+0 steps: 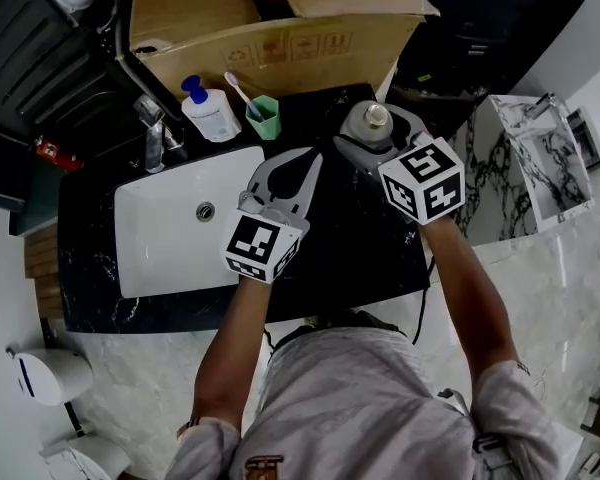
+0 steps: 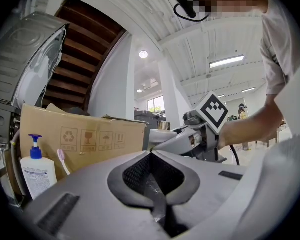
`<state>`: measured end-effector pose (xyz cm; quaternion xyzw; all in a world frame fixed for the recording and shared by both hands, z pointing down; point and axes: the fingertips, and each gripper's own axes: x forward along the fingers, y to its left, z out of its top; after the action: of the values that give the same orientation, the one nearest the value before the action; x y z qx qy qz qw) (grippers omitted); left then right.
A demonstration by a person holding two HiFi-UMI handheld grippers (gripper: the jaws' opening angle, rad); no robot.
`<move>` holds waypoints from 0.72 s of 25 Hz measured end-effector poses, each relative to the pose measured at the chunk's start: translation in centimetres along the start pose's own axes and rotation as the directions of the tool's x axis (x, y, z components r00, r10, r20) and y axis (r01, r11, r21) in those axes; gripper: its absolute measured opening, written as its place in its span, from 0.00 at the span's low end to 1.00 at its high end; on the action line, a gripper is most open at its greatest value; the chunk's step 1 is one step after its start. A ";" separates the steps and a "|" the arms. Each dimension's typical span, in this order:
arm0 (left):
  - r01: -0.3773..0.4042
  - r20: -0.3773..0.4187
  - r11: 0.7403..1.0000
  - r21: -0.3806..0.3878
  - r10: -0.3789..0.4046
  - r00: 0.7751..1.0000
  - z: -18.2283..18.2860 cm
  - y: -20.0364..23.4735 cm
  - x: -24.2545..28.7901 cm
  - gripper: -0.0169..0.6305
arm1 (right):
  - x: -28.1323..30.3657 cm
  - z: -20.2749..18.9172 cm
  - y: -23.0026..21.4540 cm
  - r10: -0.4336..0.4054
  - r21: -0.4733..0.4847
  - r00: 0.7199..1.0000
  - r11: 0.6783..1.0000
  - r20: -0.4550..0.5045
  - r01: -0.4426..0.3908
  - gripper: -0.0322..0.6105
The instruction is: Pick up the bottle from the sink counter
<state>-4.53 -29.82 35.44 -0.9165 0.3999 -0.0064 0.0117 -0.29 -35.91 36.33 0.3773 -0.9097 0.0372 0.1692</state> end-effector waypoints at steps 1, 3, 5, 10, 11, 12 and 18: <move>-0.001 0.005 1.000 0.002 0.001 1.000 0.3 -0.2 -0.1 0.03 | -0.4 0.3 0.2 0.000 -0.004 1.000 1.000 0.005 0.000 0.57; -0.002 0.013 1.000 0.006 0.002 1.000 0.7 -0.5 -0.3 0.03 | -1.0 0.7 0.4 -0.001 -0.006 1.000 1.000 0.015 0.001 0.57; -0.003 0.021 1.000 0.010 0.003 1.000 1.2 -0.7 -0.5 0.03 | -1.6 0.9 0.6 -0.002 -0.006 1.000 1.000 0.021 0.002 0.57; -0.006 0.036 1.000 0.019 0.005 0.999 2.1 -1.3 -1.0 0.03 | -2.8 1.1 1.2 -0.001 -0.002 1.000 1.000 0.032 0.001 0.57; -0.005 0.037 1.000 0.021 0.005 0.999 2.2 -1.4 -1.0 0.03 | -3.1 1.2 1.4 0.000 -0.001 0.999 1.000 0.035 0.000 0.57; -0.005 0.038 1.000 0.022 0.004 0.999 2.3 -1.6 -1.1 0.03 | -3.4 1.2 1.5 0.000 0.000 0.999 1.000 0.038 0.000 0.57; -0.001 0.043 1.000 0.030 0.000 0.999 2.7 -2.6 -1.4 0.03 | -5.1 1.8 1.9 -0.005 0.003 0.998 1.000 0.069 0.005 0.57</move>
<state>-3.56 -27.01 32.79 -0.9160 0.3996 0.0073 0.0338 1.26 -31.46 33.05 0.3810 -0.9140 0.0251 0.1375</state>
